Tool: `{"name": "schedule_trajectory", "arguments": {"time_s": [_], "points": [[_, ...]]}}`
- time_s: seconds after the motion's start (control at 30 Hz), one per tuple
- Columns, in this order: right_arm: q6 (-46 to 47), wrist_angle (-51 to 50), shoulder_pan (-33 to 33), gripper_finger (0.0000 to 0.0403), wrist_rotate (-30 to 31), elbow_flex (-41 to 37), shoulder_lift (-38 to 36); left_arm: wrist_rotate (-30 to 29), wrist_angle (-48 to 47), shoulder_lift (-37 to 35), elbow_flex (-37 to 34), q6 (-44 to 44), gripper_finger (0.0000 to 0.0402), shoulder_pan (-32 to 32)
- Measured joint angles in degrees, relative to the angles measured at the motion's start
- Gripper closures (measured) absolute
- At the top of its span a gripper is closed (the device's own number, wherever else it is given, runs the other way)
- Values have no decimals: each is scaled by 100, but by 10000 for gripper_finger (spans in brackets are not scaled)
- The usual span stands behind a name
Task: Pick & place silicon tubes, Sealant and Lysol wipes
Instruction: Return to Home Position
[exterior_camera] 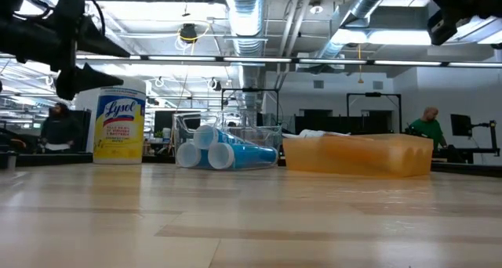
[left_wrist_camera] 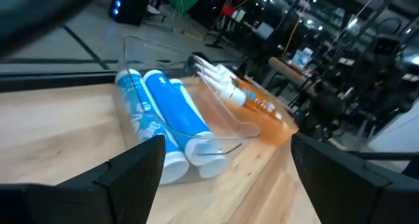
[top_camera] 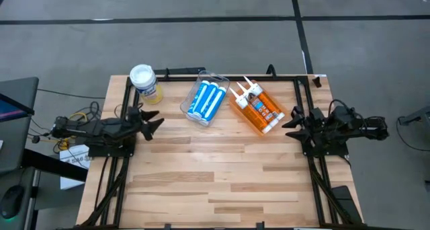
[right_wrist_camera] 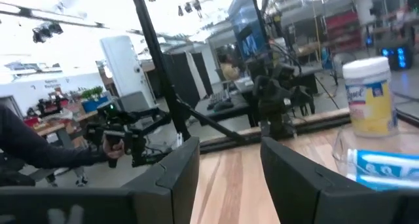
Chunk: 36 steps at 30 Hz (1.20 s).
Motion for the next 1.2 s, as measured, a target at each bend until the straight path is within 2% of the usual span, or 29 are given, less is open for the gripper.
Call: {"name": "schedule_trajectory", "arguments": {"time_s": [0.2,0.37,0.5,0.6,0.73,1.2], "points": [[-74,1334,-38,249,334,-994,6,-114,222,229,-194,-103,78,-1],[251,1521,-209,249,449,-1472,6,-144,475,338,-292,-89,78,-1],[113,1391,-337,249,418,-1521,6,-230,416,333,-287,-98,78,2],[-82,1180,-402,249,180,-1518,5,-231,402,361,-287,-122,78,-4],[141,724,-416,249,119,-1515,40,-232,381,372,-292,-149,78,-4],[204,704,-395,249,137,-1512,126,-230,361,377,-304,-151,78,-4]]}}
